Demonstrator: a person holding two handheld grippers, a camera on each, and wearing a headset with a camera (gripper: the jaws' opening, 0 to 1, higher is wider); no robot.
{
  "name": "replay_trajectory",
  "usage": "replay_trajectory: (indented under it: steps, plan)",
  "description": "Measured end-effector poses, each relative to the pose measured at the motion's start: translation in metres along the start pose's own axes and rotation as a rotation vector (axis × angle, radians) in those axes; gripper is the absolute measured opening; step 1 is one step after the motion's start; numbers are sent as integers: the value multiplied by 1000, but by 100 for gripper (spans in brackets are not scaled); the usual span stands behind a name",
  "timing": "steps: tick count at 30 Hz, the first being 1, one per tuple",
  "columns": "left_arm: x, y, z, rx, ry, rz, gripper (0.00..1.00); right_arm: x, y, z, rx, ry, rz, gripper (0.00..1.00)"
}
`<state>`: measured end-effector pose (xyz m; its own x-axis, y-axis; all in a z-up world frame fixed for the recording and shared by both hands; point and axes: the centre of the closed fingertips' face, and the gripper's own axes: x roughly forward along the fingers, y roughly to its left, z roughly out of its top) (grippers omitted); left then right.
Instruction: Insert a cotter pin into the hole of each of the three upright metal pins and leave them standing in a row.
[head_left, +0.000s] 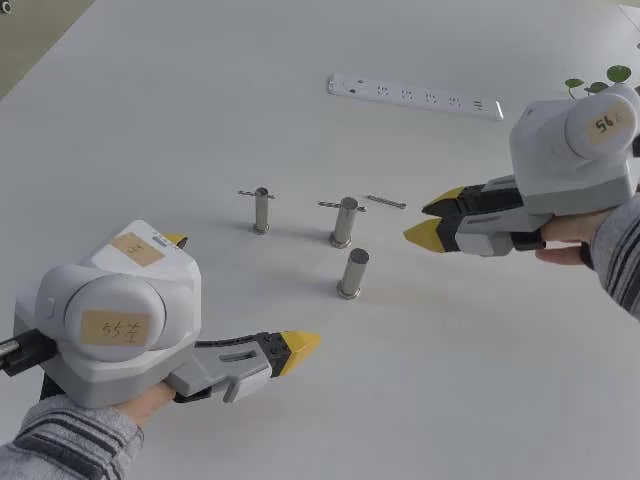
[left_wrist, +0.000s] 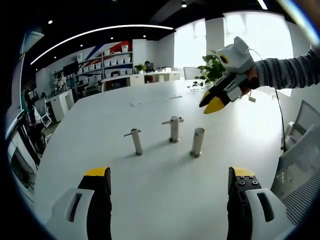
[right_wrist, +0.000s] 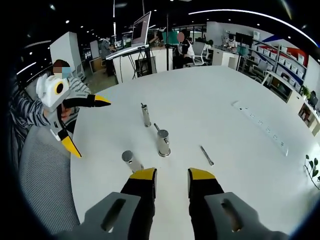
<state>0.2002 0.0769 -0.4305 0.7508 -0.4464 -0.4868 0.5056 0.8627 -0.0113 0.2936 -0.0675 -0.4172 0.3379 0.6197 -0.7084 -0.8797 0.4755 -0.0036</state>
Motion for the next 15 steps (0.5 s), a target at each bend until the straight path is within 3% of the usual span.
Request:
replay_trajectory:
  steps: [5,15]
  plan:
    - [0,1,0,-12,-2,0,96,11,-20,-3,-6,56,-14,18]
    - [1,5,0,-27,2,6,95,37,-44,-10,-14,128,-3,16]
